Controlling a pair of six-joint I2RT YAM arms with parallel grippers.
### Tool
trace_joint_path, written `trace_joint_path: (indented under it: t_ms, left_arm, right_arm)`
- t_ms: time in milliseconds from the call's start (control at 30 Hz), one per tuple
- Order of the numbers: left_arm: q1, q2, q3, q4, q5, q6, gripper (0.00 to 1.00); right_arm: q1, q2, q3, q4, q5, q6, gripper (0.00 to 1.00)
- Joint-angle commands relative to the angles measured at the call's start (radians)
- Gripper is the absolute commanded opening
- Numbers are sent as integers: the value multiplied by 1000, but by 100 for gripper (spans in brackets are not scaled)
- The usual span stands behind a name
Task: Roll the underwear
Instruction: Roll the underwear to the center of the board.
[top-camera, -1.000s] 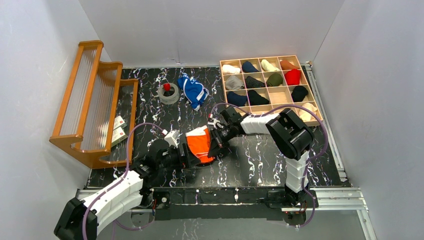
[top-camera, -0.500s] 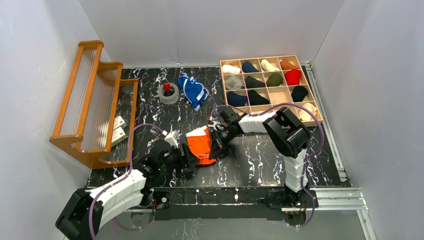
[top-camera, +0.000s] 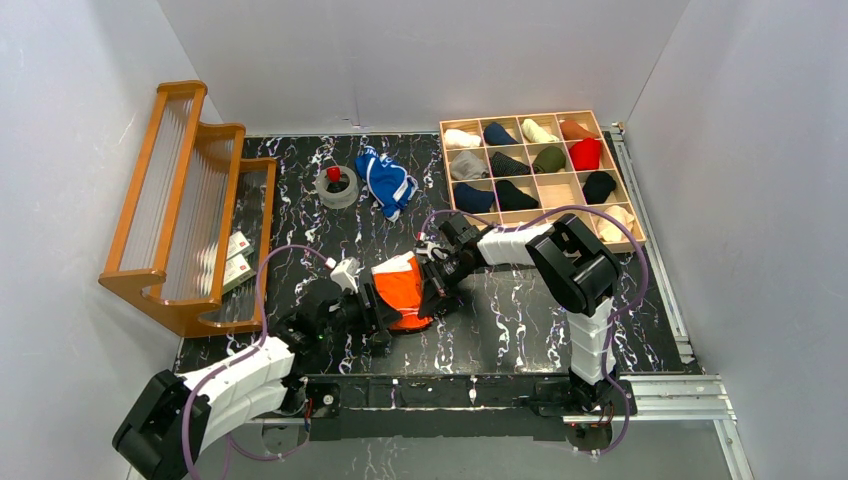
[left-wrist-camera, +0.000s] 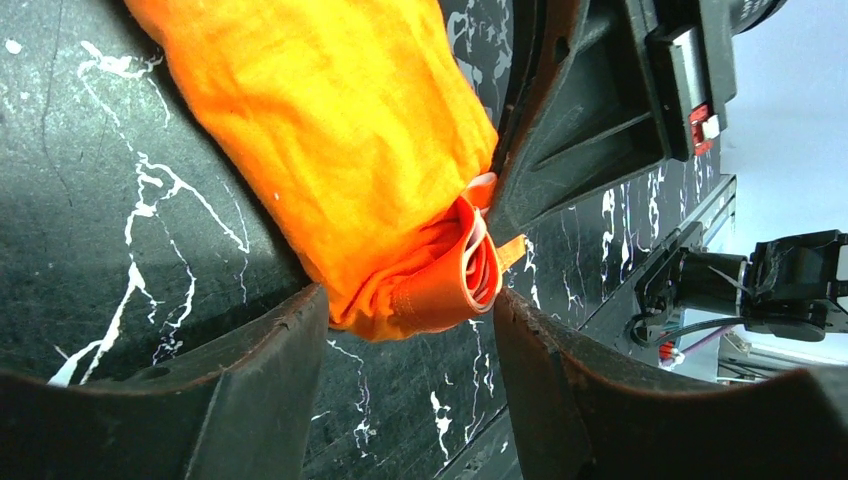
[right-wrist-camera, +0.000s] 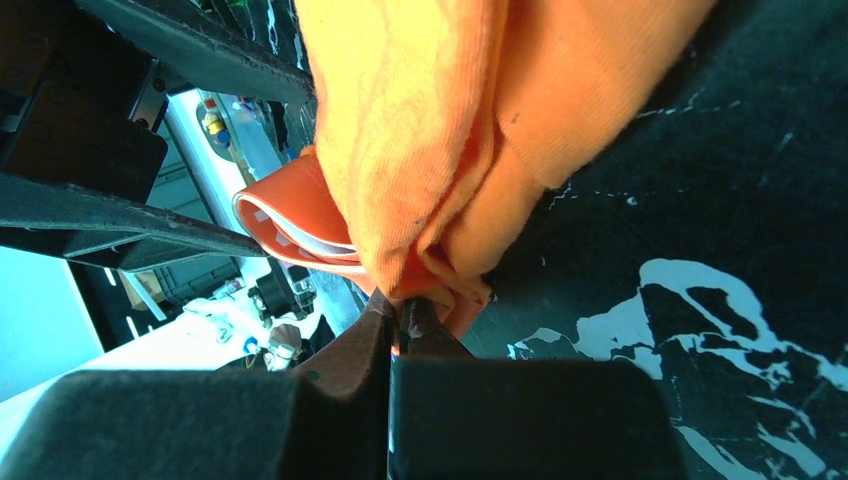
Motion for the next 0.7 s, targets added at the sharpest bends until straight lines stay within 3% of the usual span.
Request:
trace_joint_path:
  t_ms: [0,433,667]
  left_arm:
    - [-6,0,-7,-37,-20,25,58]
    - [-13,74,-14,-1,-26,14,55]
    - [-13,118,-16,-9,-135,-32,37]
  right_arm:
    - [3,12,40,-17,-20,0,3]
    - [3,6,39,-5,-39,20,6]
    - [3,-14,29,6,-50,12,13]
